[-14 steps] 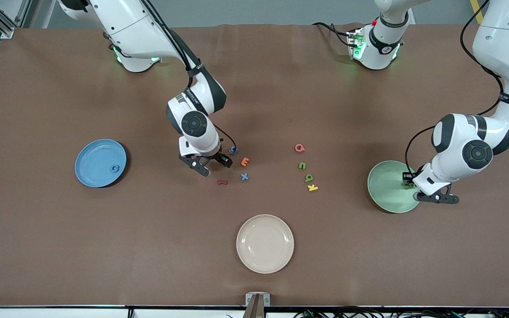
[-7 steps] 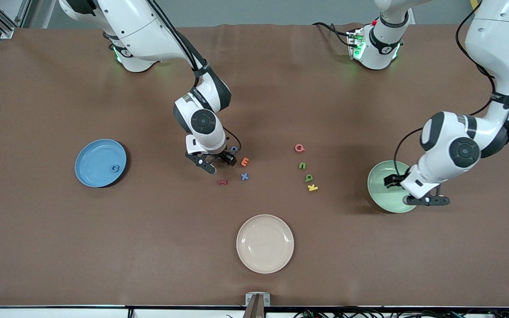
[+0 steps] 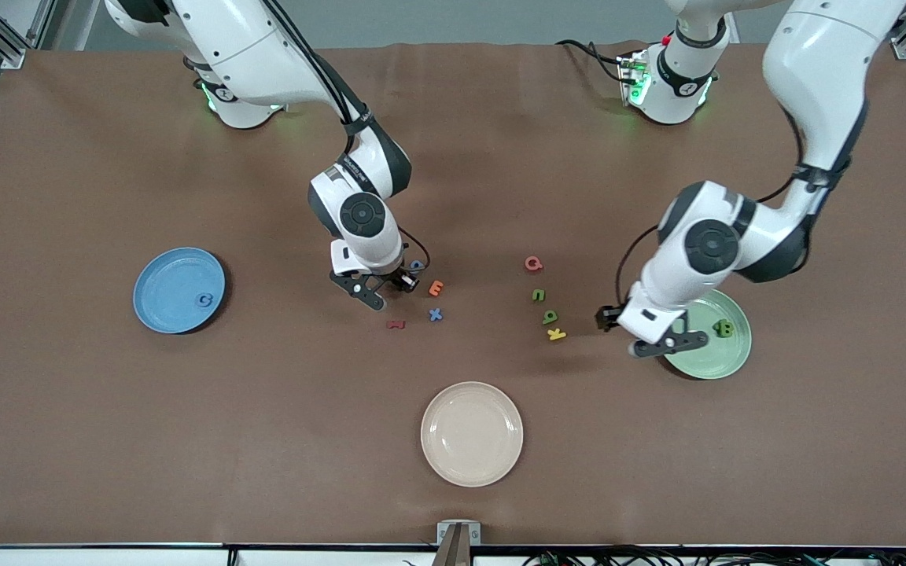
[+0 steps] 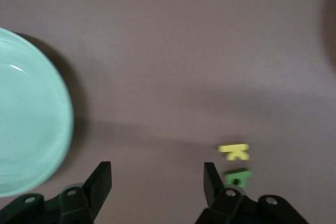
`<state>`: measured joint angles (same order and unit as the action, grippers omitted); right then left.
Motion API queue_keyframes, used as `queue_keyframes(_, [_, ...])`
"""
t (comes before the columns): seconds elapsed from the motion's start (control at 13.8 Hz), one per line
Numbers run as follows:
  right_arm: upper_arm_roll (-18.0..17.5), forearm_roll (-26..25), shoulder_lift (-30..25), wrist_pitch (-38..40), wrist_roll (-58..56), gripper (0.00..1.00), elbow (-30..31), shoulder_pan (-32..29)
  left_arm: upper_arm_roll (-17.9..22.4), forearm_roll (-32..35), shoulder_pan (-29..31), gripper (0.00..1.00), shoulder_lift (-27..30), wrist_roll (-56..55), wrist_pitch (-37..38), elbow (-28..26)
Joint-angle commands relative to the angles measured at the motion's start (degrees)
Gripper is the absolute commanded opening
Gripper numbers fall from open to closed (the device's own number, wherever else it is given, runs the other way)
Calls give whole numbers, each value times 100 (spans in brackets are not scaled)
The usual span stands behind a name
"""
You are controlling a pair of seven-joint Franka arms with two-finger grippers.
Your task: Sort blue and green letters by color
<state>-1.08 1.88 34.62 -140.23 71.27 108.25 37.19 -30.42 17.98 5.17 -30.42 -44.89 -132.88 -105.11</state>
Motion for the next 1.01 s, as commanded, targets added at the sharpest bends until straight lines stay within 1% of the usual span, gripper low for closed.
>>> queue_keyframes(0.0, [38, -109, 115, 22, -7, 2, -32, -27, 106, 110, -454, 74, -595, -774, 113, 631])
queue_keyframes(0.14, [47, -109, 72, 57, -296, 0, -40, -89, 272, 110, -752, 74, -789, -1336, 105, 737])
queue_keyframes(0.22, [55, -109, 11, 179, -437, 0, -32, -176, 395, 110, -963, 72, -903, -1643, 104, 903])
queue_keyframes(0.36, [55, -101, -209, 758, -1085, 0, -32, -431, 632, 110, -1411, 69, -1009, -2145, 104, 983])
queue_keyframes(0.43, [55, -109, -332, 934, -1506, 0, 12, -606, 799, 101, -1552, 69, -1036, -2199, 104, 984])
queue_keyframes(0.58, [64, -109, -674, 1181, -2559, 0, 248, -1010, 853, 109, -1615, 69, -1141, -2217, 104, 984])
queue_keyframes(0.8, [55, -109, -1202, 1375, -4501, 0, 766, -1897, 862, 118, -1615, 68, -1229, -2472, 104, 966])
queue_keyframes(0.94, [64, -109, -1413, 1376, -5365, 0, 1092, -2346, 862, 118, -1615, 67, -1238, -2604, 104, 940])
